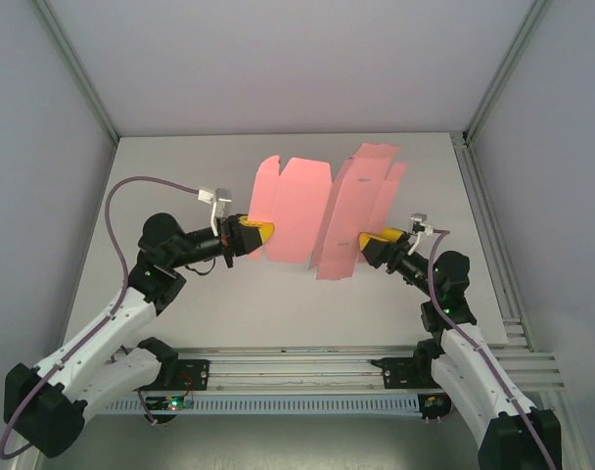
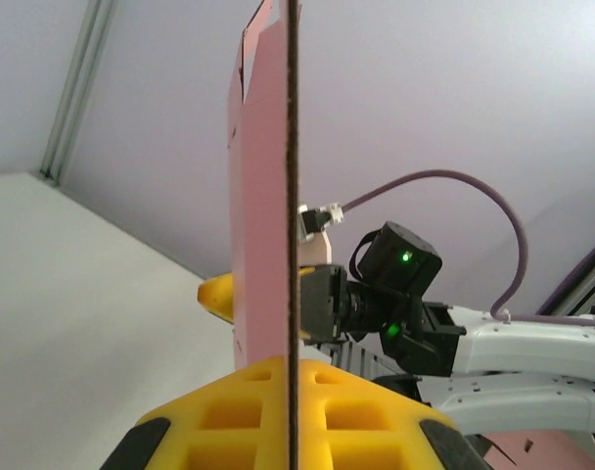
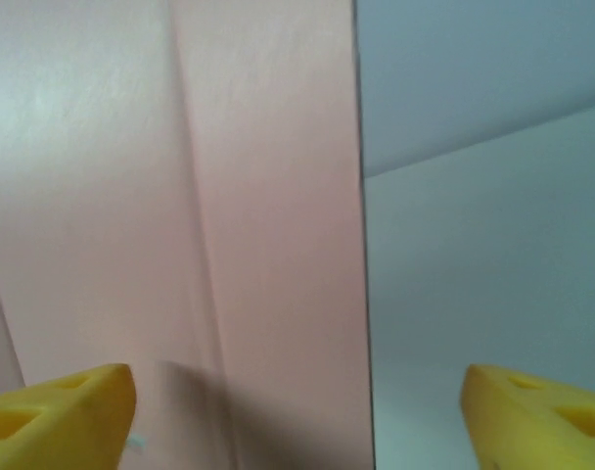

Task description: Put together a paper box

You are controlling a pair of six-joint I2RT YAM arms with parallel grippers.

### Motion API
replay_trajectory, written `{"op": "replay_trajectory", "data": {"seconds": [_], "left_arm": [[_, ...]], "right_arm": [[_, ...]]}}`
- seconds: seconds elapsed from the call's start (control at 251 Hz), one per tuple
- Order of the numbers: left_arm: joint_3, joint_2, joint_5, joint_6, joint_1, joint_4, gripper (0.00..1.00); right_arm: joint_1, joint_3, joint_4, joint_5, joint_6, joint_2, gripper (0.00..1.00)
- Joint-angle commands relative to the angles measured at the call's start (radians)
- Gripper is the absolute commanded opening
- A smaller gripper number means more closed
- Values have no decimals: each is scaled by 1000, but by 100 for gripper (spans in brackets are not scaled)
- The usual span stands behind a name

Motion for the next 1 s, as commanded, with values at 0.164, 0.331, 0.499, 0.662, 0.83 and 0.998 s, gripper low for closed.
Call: {"op": "replay_trajectory", "data": {"seconds": [0.164, 0.331, 0.499, 0.662, 0.83, 0.998], "left_arm": [[-27, -38, -54, 47, -13, 23, 0], [-33, -37, -89, 47, -13, 17, 0], [-50, -46, -153, 50, -13, -10, 0], [-67, -74, -262, 85, -14, -114, 0], [-109, -98, -347, 93, -15, -175, 0], [-122, -108, -478, 95, -14, -293, 44]], "right_arm": [[20, 40, 241, -153, 86, -18, 60], [44, 66, 160, -141, 37, -23, 50], [44, 96, 70, -82, -2, -42, 26], [44, 131, -38, -59, -59, -76, 17], [52, 216, -204, -85, -143, -52, 0], [99, 324, -402, -44, -275, 22, 0]]}}
